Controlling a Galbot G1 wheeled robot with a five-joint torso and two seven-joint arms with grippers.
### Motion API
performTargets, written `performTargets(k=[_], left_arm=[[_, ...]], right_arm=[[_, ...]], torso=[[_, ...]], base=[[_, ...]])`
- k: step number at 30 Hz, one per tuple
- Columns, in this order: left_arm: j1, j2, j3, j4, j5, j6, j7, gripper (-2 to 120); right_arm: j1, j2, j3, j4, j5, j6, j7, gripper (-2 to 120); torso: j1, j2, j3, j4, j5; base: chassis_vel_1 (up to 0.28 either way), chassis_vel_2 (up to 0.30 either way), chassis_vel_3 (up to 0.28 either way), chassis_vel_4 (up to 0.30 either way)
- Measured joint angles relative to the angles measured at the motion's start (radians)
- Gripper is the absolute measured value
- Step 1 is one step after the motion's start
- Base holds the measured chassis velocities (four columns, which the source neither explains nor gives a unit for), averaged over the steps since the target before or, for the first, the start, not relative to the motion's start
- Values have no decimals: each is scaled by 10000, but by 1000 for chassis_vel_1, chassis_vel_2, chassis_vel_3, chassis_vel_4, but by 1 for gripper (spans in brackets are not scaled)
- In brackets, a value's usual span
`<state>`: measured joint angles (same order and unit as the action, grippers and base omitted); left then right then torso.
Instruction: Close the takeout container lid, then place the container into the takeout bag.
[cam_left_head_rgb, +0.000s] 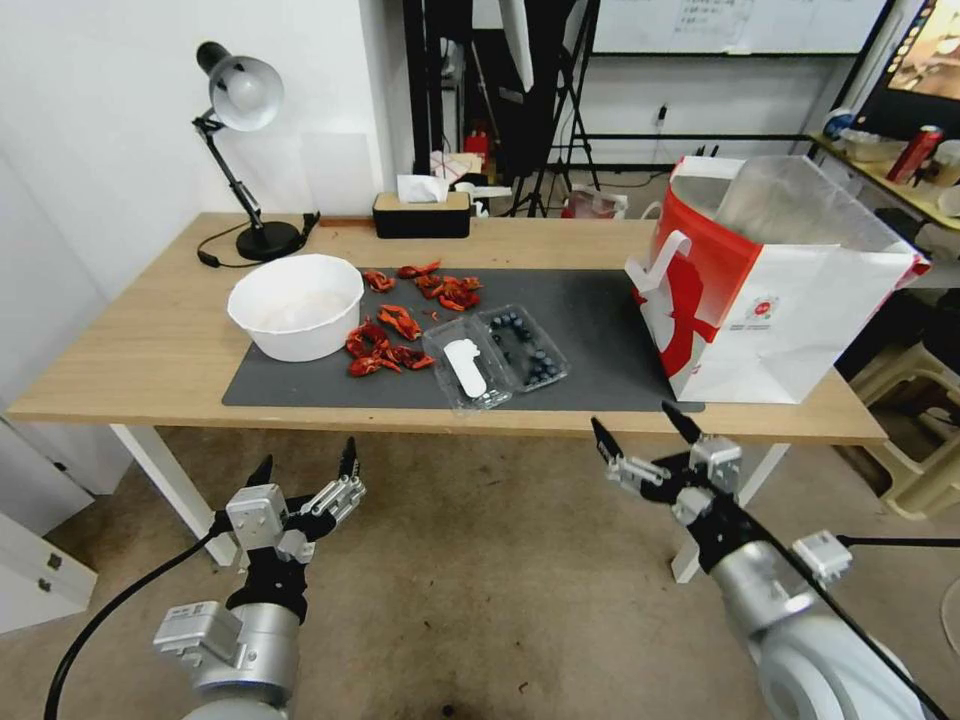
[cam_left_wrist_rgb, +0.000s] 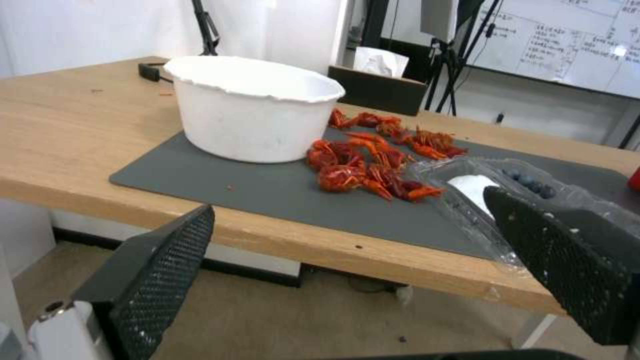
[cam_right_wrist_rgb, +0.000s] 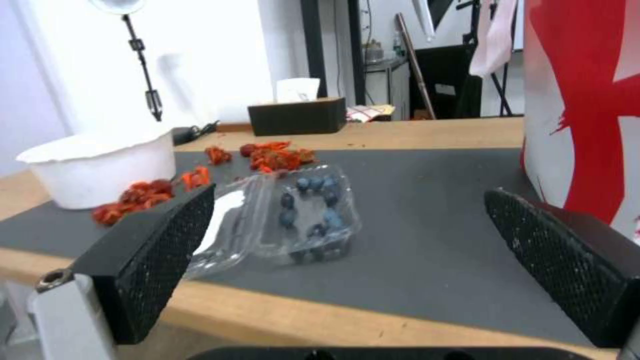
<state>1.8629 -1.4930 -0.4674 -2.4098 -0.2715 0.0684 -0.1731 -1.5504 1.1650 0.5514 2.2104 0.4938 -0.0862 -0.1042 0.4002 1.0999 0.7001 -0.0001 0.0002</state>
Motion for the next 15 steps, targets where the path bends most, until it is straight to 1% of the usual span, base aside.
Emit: performTargets(k=[1, 4, 5, 8, 10, 11, 12, 14, 15], left_arm=[[0, 0, 0, 0, 0, 0, 0, 100], [28, -54, -6, 23, 6, -83, 24, 100], [28, -54, -6, 23, 6, -83, 24, 100], [80, -80, -127, 103, -21, -301, 137, 100], [90, -90, -144, 115, -25, -314, 169, 100], [112, -118, -165, 127, -47, -315, 239, 100], [112, -118, -165, 127, -47, -315, 239, 100], [107, -177, -178, 140, -54, -294, 310, 100], [107, -177, -178, 140, -54, -294, 310, 100]], right_arm=[[0, 0, 0, 0, 0, 0, 0, 100], [794, -399, -243, -564, 601, -59, 271, 100], [794, -399, -243, -564, 601, -59, 271, 100], [1449, -843, -545, -939, 1027, -285, 554, 100], [1612, -955, -631, -1036, 1092, -340, 621, 100], [2056, -1208, -902, -1274, 1236, -481, 836, 100], [2056, -1208, -902, -1274, 1236, -481, 836, 100], [2726, -1401, -1356, -1616, 1397, -662, 1153, 100], [2726, -1401, -1356, -1616, 1397, -662, 1153, 100]], torso=[[0, 0, 0, 0, 0], [1, 0, 0, -1, 0], [1, 0, 0, -1, 0], [0, 0, 0, 0, -2], [0, 0, 0, -1, -2], [0, 0, 0, 0, -3], [0, 0, 0, 0, -3], [0, 0, 0, 0, -2], [0, 0, 0, 0, -2]], base=[[0, 0, 0, 0], [0, 0, 0, 0], [0, 0, 0, 0], [0, 0, 0, 0], [0, 0, 0, 0], [0, 0, 0, 0], [0, 0, 0, 0], [0, 0, 0, 0], [0, 0, 0, 0]])
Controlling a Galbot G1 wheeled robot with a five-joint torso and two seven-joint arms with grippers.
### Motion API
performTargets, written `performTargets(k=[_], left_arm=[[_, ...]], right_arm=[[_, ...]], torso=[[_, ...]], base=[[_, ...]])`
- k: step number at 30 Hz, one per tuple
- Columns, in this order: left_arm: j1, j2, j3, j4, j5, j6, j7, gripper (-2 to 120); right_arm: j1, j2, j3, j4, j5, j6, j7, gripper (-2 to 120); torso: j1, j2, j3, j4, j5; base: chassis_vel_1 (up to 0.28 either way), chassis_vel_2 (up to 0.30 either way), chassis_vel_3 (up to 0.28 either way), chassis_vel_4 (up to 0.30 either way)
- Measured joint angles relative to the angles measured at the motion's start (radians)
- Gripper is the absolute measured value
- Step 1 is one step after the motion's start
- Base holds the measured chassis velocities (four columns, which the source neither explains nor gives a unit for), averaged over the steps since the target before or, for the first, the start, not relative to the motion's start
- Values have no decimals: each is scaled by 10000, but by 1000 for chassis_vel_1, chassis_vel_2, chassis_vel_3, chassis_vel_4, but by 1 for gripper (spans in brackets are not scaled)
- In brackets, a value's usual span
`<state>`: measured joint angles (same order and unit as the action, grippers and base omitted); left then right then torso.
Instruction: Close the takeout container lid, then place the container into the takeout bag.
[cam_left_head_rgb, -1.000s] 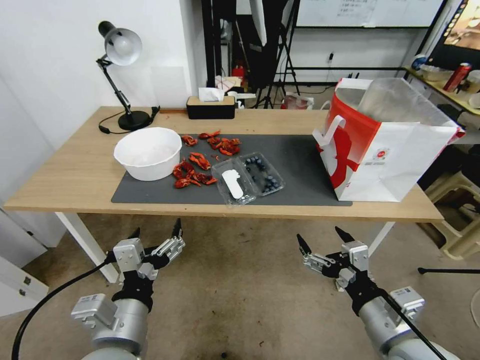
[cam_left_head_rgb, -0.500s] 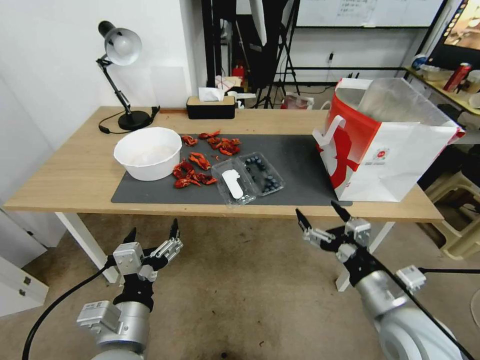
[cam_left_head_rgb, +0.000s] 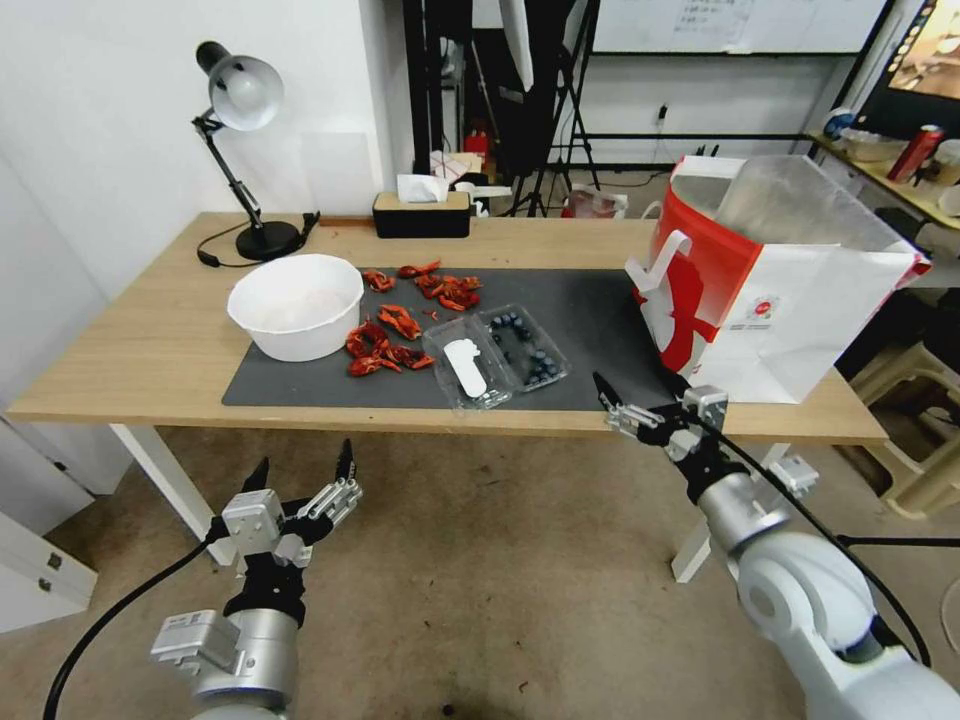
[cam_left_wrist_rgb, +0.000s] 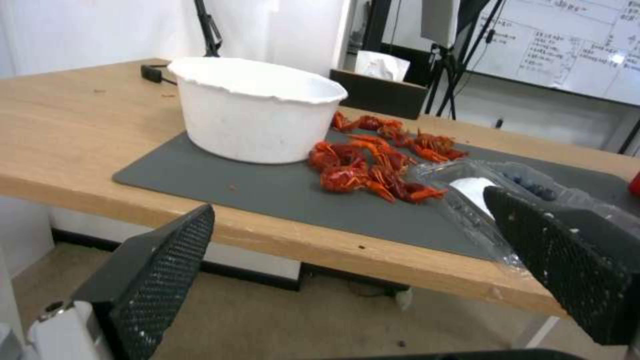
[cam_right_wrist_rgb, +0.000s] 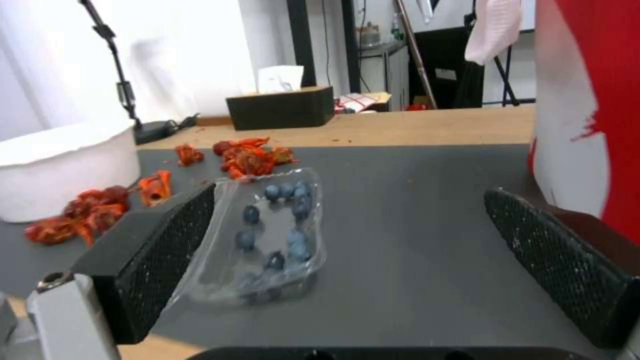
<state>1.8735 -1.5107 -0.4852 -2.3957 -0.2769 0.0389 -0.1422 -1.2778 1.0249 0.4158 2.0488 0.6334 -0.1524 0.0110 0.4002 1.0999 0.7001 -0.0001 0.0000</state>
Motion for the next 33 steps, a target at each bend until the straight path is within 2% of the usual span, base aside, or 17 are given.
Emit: performTargets(k=[3, 10, 19, 33], left_arm=[[-20, -96, -20, 42, -3, 28, 13, 100], [-19, -190, -60, 196, -4, 22, 24, 100], [-67, -258, -52, 319, -4, 11, 43, 100], [-122, -198, -106, 432, -107, -125, 111, 100]], right_arm=[[1101, -54, -756, -535, 58, -379, 384, 100], [2353, 12, -1532, -1545, -109, -810, 511, 100], [2822, 171, -1940, -2460, -572, -1333, 541, 100], [3214, 235, -2186, -2618, -619, -2068, 804, 100]], torso=[[0, 0, 0, 1, -1], [-2, 0, 0, 2, 0], [-2, 0, 1, 0, 0], [-2, 0, -1, 0, 0]], base=[[0, 0, 0, 0], [0, 0, 0, 0], [0, 0, 0, 0], [0, 0, 0, 0]])
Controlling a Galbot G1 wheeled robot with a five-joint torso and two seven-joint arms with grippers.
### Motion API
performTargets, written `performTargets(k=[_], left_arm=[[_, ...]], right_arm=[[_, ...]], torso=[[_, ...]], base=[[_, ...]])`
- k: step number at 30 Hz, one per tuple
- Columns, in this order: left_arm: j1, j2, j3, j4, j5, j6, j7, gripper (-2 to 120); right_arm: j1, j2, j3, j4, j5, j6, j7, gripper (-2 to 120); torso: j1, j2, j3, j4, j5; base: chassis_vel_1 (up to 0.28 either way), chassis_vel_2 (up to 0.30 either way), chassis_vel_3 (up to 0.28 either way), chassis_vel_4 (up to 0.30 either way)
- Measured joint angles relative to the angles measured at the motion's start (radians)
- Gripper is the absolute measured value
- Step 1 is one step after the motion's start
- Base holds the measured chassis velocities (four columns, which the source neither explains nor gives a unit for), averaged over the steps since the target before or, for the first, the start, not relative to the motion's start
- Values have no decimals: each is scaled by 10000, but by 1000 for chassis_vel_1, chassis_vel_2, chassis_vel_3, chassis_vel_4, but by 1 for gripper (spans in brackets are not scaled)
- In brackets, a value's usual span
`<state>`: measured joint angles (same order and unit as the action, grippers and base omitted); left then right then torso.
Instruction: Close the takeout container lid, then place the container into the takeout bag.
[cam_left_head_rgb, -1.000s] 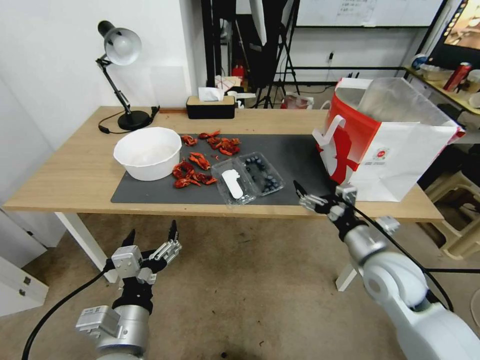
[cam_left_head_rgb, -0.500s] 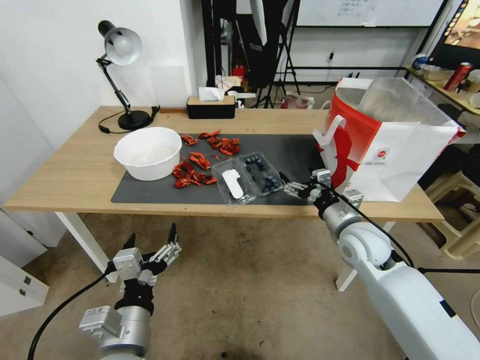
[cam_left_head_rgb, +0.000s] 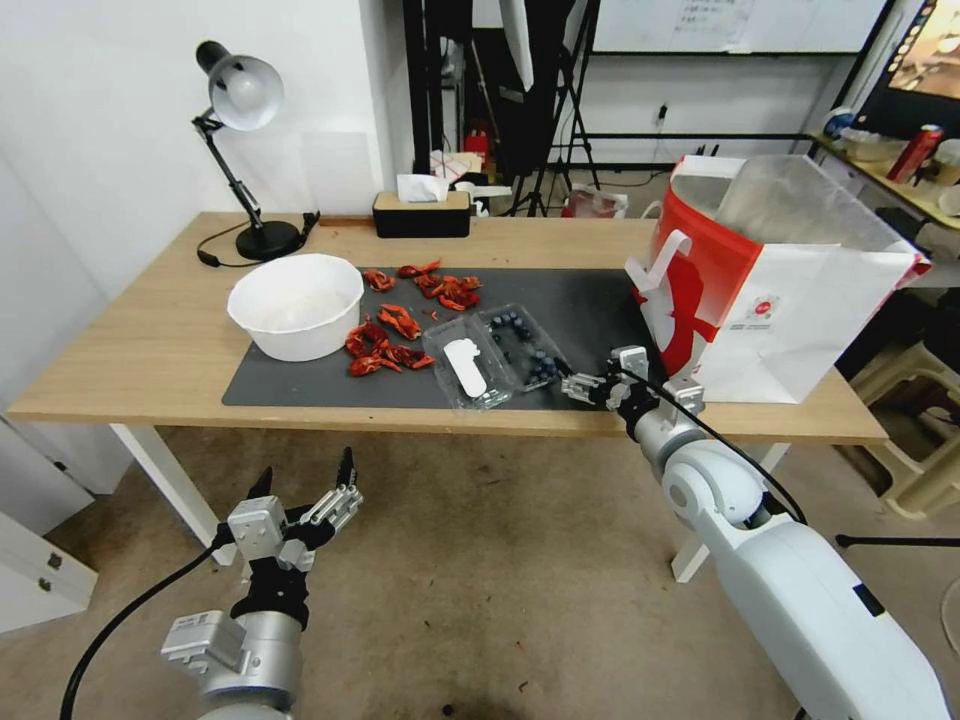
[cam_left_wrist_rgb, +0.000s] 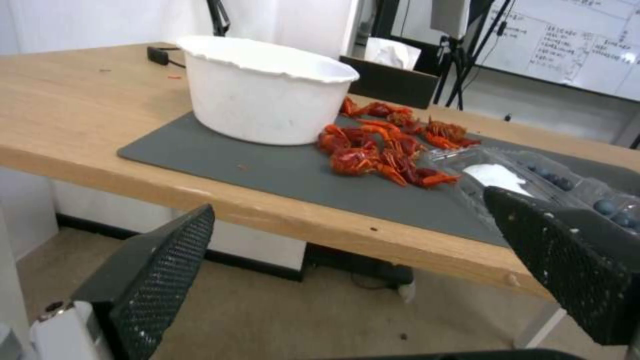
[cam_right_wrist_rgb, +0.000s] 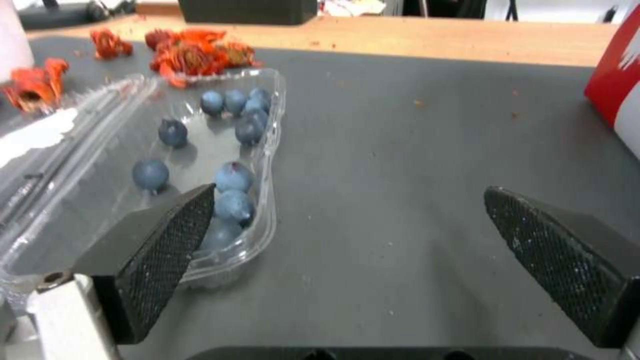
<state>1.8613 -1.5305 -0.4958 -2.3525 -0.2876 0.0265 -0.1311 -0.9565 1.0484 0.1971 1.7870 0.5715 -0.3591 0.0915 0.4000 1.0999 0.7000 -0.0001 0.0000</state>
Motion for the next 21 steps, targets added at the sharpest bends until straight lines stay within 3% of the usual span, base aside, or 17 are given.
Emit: performTargets(k=[21], left_arm=[[85, -70, -165, 1, -50, -198, 79, 100]], right_arm=[[1419, -78, -796, -293, -136, -1730, 302, 100]], torso=[[0, 0, 0, 1, 1]], base=[[0, 0, 0, 0]])
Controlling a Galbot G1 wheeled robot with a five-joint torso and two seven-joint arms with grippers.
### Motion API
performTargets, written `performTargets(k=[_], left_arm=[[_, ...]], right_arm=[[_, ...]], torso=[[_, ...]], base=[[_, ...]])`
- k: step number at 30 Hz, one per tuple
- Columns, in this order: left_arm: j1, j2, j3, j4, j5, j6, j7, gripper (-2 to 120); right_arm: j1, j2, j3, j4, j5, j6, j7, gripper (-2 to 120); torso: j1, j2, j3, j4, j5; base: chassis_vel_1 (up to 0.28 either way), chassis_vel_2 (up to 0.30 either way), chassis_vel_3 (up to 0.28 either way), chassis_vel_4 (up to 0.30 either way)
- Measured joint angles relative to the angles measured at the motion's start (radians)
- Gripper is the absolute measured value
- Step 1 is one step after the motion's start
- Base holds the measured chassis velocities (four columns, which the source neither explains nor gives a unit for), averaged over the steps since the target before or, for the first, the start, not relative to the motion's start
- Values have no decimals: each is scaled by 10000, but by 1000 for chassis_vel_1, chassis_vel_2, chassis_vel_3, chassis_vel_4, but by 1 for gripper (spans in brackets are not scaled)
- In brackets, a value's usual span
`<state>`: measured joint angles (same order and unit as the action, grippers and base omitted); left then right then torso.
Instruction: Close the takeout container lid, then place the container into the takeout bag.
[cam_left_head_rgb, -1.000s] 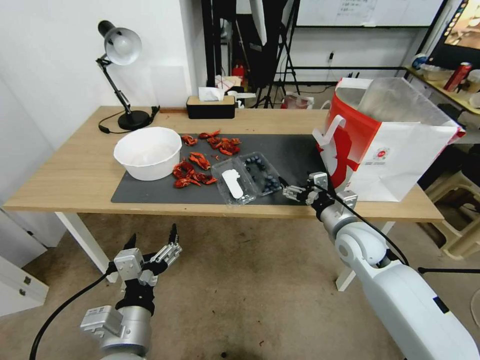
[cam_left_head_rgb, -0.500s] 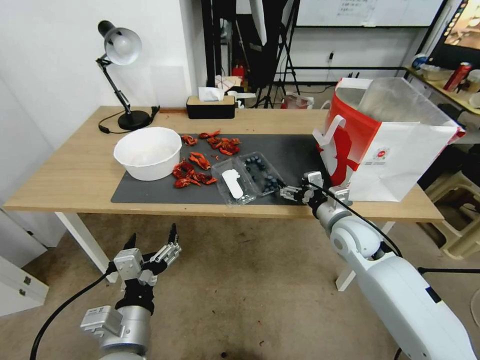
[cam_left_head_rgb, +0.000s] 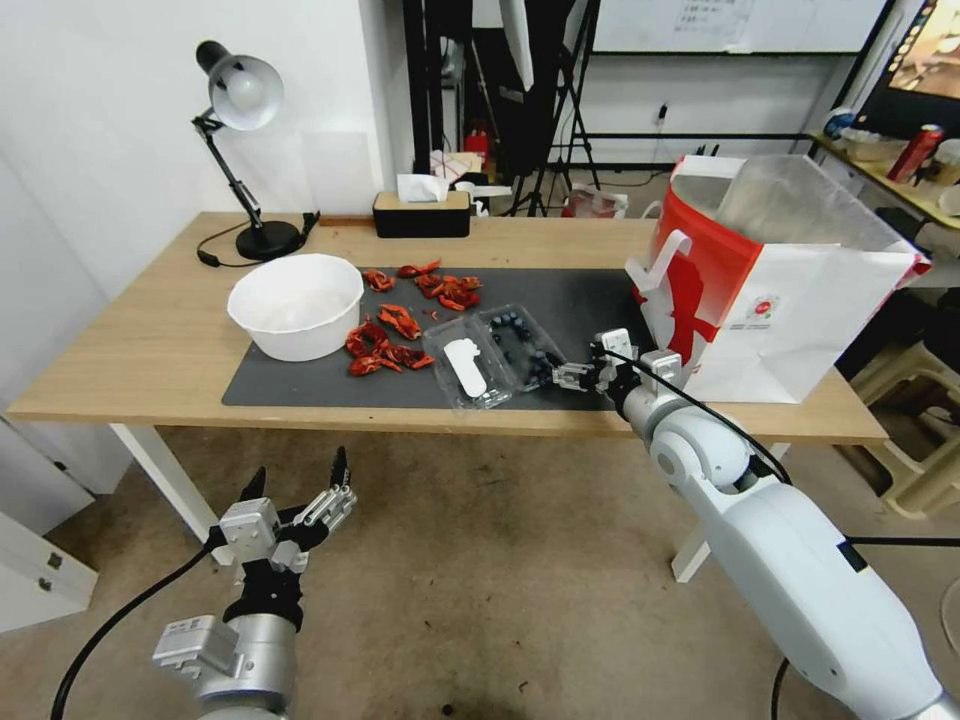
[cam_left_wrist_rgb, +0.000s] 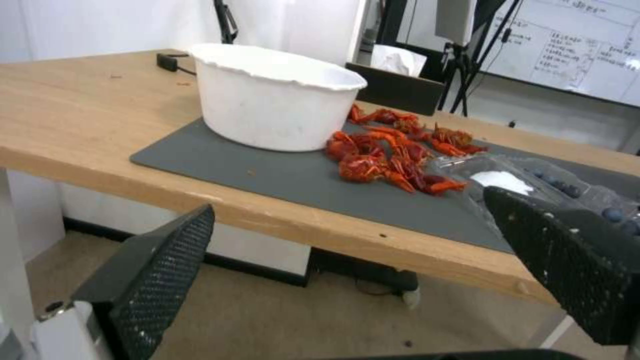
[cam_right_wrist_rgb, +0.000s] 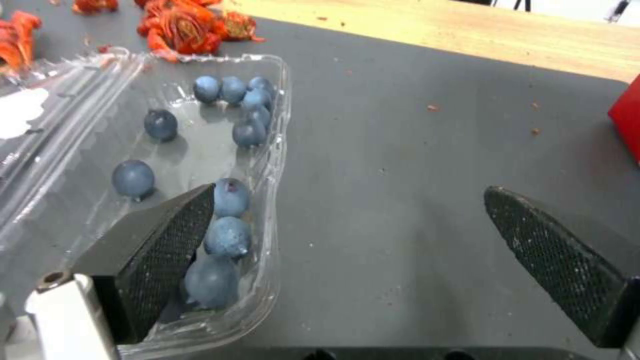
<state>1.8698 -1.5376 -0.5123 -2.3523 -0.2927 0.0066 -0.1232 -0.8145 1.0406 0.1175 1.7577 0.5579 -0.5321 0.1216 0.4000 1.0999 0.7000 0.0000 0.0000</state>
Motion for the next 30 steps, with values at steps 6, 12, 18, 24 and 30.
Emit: performTargets(k=[6, 12, 18, 24, 30], left_arm=[[-6, -12, -28, -7, 0, -1, 10, 100], [-18, -21, -64, -23, -10, -22, 21, 100], [-18, -16, -110, -37, -49, -50, 24, 100], [-10, -14, -100, -30, -58, -119, 34, 100], [-2, -19, -20, 29, -13, -223, 59, 100]], right_arm=[[221, -87, -81, 25, 82, -561, 78, 100], [379, -144, -145, 37, 281, -1014, -25, 100], [453, -97, -196, 60, 355, -1362, 65, 100], [446, -58, -207, 138, 430, -1717, 441, 100], [460, -21, -220, 304, 615, -1991, 733, 100]], torso=[[0, 0, 0, 0, 0], [-1, 0, 0, -1, 0], [0, 1, 0, 0, 0], [0, 2, 0, 0, 0], [-1, 1, 0, 0, -1]], base=[[0, 0, 0, 0], [0, 0, 0, 0], [0, 0, 0, 0], [0, 0, 0, 0], [0, 0, 0, 0]])
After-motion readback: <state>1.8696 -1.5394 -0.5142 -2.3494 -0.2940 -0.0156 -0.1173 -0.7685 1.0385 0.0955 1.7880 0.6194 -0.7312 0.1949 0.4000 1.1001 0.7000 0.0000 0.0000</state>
